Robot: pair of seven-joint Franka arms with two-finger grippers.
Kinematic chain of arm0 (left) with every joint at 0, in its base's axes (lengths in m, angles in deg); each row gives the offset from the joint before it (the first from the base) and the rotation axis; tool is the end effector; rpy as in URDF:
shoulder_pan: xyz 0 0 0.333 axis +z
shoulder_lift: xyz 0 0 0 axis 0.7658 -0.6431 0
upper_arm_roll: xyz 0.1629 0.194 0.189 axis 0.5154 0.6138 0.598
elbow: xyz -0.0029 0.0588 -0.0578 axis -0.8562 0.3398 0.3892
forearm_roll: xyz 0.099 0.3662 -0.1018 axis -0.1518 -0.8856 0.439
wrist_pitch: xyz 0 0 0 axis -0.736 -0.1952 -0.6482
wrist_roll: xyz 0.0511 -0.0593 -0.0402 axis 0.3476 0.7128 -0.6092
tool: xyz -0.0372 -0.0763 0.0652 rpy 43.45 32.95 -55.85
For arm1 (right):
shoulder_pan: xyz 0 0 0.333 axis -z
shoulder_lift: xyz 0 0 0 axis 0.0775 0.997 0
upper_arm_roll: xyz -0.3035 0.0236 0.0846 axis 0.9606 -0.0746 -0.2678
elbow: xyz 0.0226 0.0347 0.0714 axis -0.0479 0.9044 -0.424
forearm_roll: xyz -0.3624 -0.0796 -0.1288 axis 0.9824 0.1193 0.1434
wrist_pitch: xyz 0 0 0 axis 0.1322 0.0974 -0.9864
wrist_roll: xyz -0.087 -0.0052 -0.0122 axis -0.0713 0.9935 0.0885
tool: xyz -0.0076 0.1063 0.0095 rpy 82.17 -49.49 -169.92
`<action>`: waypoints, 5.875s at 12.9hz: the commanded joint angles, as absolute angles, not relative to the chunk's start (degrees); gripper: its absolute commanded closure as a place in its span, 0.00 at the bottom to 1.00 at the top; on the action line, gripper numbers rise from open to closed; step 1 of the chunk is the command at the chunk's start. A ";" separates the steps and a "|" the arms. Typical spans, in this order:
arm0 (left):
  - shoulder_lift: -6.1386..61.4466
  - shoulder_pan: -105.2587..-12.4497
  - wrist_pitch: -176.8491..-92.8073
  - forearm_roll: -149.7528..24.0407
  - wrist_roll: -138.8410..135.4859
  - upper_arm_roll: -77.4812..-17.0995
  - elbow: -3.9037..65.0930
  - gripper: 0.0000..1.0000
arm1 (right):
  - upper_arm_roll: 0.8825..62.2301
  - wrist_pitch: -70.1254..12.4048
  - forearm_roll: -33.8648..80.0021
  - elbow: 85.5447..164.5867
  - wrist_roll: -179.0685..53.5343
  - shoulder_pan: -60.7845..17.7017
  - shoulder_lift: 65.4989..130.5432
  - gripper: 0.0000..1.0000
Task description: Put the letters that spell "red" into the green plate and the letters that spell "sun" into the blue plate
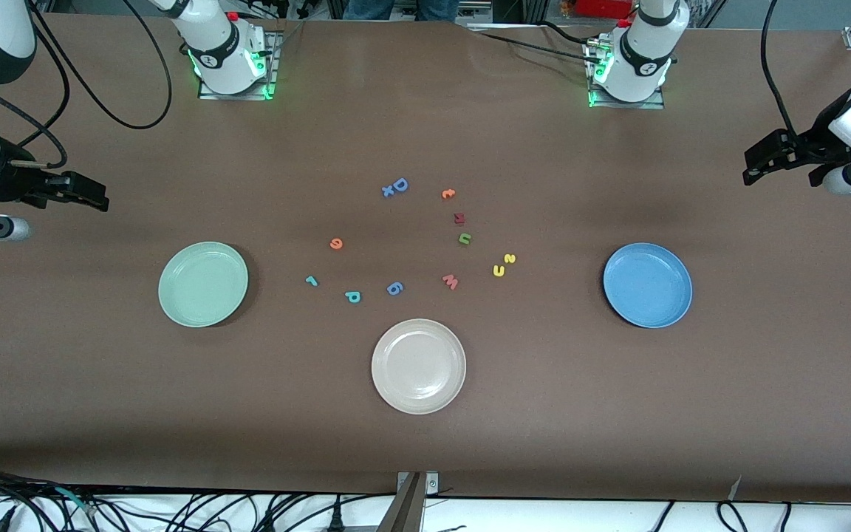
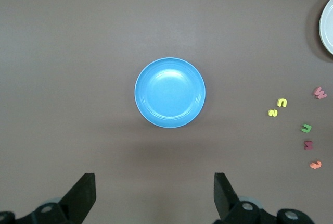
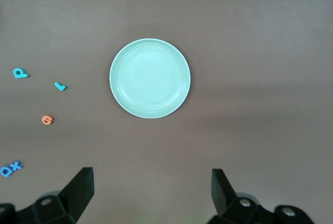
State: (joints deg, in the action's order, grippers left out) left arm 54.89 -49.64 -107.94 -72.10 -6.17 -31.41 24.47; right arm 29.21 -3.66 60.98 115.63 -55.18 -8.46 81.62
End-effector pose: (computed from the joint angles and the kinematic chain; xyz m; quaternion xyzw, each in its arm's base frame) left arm 0.5443 -0.0190 0.6119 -0.9999 0.0005 0.0155 0.0033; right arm 0.5877 0.0093 0.5590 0.9983 -0.0138 -0.0546 0.0135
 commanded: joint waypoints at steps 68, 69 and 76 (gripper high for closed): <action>54.15 -50.24 -106.08 -72.55 -4.35 -31.78 22.55 0.00 | 28.83 -30.54 56.14 126.48 -21.46 -27.19 96.53 0.00; 54.15 -50.24 -106.08 -72.55 -4.44 -31.78 22.55 0.00 | 28.83 -34.23 56.14 129.03 -18.65 -28.34 96.53 0.00; 53.89 -50.33 -106.17 -71.85 -4.52 -32.30 22.64 0.00 | 28.92 -51.21 56.31 136.17 -1.15 -36.17 102.49 0.00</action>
